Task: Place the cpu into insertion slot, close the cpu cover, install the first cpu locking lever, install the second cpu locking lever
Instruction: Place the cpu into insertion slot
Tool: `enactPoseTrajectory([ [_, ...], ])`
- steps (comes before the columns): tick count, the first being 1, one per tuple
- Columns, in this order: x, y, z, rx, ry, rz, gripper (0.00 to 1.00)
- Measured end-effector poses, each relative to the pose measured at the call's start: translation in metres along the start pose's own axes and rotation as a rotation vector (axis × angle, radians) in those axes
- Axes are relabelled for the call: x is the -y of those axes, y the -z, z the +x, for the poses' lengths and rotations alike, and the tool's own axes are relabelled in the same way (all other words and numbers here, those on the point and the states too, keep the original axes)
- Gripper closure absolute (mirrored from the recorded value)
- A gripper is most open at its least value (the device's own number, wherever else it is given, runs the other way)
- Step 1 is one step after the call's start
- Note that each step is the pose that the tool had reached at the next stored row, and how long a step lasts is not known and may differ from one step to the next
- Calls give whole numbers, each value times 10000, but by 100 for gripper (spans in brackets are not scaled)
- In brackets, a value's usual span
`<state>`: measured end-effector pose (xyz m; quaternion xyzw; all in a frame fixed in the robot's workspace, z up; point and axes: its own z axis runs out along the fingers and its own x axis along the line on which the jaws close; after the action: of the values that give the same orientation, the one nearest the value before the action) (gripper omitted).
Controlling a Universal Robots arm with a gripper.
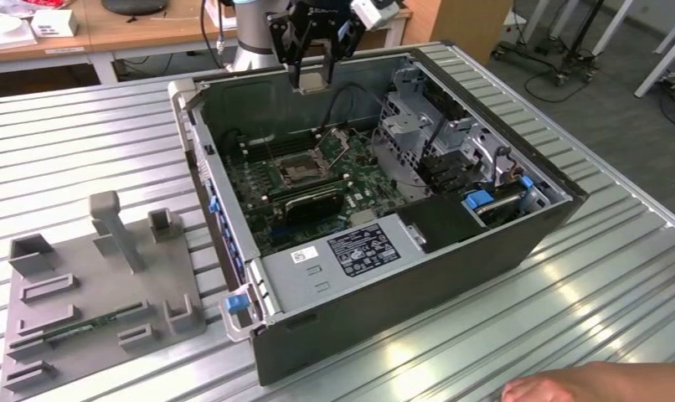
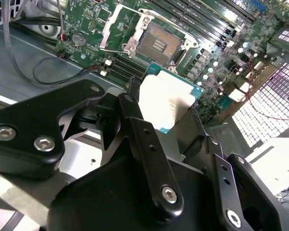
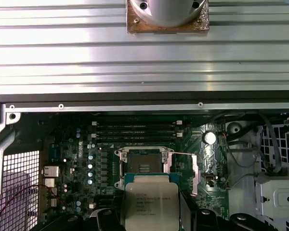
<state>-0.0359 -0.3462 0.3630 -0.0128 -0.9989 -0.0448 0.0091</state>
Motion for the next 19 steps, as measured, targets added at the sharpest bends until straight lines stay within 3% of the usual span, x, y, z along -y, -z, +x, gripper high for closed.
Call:
enactPoseTrajectory([
  [19, 4, -37, 0, 0, 0, 0, 46],
])
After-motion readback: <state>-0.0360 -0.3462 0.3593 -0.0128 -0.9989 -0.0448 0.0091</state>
